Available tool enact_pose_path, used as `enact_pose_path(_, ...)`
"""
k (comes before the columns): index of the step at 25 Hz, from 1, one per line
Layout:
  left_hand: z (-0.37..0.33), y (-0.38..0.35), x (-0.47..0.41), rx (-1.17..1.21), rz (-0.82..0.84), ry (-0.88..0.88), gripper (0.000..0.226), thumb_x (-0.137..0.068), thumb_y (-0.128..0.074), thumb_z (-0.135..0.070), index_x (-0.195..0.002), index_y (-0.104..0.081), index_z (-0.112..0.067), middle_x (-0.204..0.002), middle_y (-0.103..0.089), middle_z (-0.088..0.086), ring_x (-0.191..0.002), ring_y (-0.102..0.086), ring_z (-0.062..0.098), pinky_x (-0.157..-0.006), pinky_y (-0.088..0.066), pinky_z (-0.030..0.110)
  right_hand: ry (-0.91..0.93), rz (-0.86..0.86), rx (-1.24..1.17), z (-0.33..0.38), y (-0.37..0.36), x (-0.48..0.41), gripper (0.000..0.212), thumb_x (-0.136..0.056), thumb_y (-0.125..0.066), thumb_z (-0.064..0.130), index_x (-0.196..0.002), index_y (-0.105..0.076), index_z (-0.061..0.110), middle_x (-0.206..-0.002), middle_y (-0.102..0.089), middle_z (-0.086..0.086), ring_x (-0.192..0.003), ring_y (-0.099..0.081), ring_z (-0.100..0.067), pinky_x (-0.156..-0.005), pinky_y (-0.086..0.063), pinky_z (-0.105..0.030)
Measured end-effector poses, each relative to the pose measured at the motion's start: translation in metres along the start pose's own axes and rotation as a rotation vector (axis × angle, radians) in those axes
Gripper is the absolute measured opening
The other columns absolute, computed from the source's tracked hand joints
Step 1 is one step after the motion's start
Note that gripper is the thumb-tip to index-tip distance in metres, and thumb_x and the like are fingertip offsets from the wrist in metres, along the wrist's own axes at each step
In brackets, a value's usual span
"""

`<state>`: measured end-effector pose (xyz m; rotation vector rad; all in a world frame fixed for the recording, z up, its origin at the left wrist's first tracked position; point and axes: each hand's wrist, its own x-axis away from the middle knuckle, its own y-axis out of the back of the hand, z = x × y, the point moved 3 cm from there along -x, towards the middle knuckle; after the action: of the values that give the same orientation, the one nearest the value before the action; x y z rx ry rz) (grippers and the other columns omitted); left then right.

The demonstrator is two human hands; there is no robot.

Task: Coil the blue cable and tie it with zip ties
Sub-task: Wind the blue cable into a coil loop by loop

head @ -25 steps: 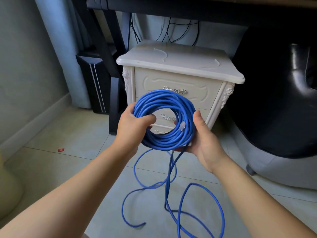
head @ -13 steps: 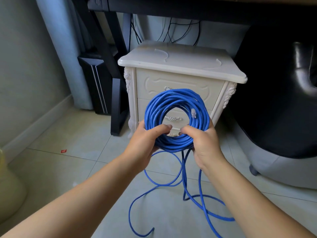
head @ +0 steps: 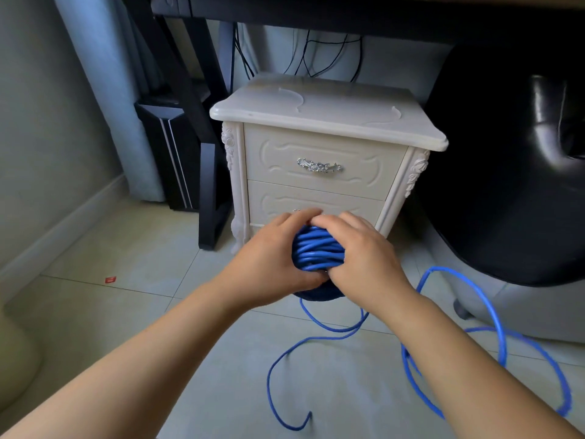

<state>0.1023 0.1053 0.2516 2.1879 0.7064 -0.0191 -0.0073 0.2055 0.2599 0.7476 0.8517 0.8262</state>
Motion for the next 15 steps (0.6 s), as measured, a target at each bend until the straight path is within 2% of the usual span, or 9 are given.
enact_pose_path(2, 0.0, -0.001, -0.001, -0.053, -0.051, 0.075, 0.059, -0.067, -0.077, -0.03, -0.121, -0.055, -0.035, -0.101, -0.063, -0.011, -0.089, -0.057, 0.003, -0.074, -0.047, 0.014, -0.005, -0.004, 0.0, 0.004, 0.0, 0.001, 0.061, -0.07, -0.061, 0.003, -0.124, -0.053, 0.029, -0.108, -0.058, 0.008, -0.103, -0.051, -0.019, -0.084, -0.039, -0.032)
enact_pose_path(4, 0.0, 0.0, -0.001, -0.032, -0.098, 0.131, 0.036, -0.066, -0.076, -0.026, -0.098, -0.059, -0.031, -0.081, -0.064, -0.011, -0.073, -0.058, 0.002, -0.058, -0.043, 0.011, -0.058, 0.02, -0.052, 0.004, -0.001, 0.001, 0.064, -0.072, -0.064, 0.006, -0.128, -0.045, 0.031, -0.113, -0.057, 0.008, -0.104, -0.052, -0.018, -0.085, -0.039, -0.031)
enact_pose_path(6, 0.001, 0.003, -0.002, 0.056, -0.141, 0.167, 0.029, -0.064, -0.076, -0.021, -0.087, -0.06, -0.027, -0.071, -0.063, -0.01, -0.063, -0.056, 0.002, -0.052, -0.041, 0.011, -0.113, 0.03, -0.171, 0.001, -0.001, 0.0, 0.067, -0.072, -0.067, 0.012, -0.127, -0.042, 0.04, -0.115, -0.057, 0.011, -0.102, -0.056, -0.015, -0.086, -0.044, -0.03)
enact_pose_path(8, 0.006, 0.008, -0.004, 0.196, -0.166, 0.225, 0.028, -0.062, -0.077, -0.016, -0.085, -0.062, -0.024, -0.065, -0.063, -0.008, -0.055, -0.055, 0.002, -0.05, -0.041, 0.013, -0.182, 0.009, -0.333, -0.006, 0.003, -0.002, 0.066, -0.07, -0.073, 0.015, -0.121, -0.045, 0.045, -0.113, -0.06, 0.014, -0.099, -0.061, -0.01, -0.084, -0.049, -0.025)
enact_pose_path(11, 0.014, 0.014, -0.005, 0.494, -0.208, 0.336, 0.029, -0.056, -0.071, -0.016, -0.084, -0.064, -0.02, -0.061, -0.061, -0.008, -0.054, -0.055, 0.009, -0.053, -0.045, 0.023, -0.292, 0.004, -0.598, -0.019, 0.005, -0.004, 0.059, -0.072, -0.078, 0.009, -0.117, -0.054, 0.039, -0.107, -0.066, 0.016, -0.096, -0.065, 0.0, -0.081, -0.05, -0.015)
enact_pose_path(15, 0.023, 0.014, -0.01, 0.777, -0.239, 0.419, 0.034, -0.057, -0.068, -0.01, -0.091, -0.065, -0.009, -0.067, -0.055, 0.001, -0.063, -0.052, 0.017, -0.061, -0.041, 0.03, -0.384, -0.04, -0.934, -0.026, -0.006, -0.005, 0.065, -0.076, -0.077, 0.0, -0.127, -0.052, 0.031, -0.103, -0.071, 0.003, -0.097, -0.068, -0.013, -0.087, -0.052, -0.028)
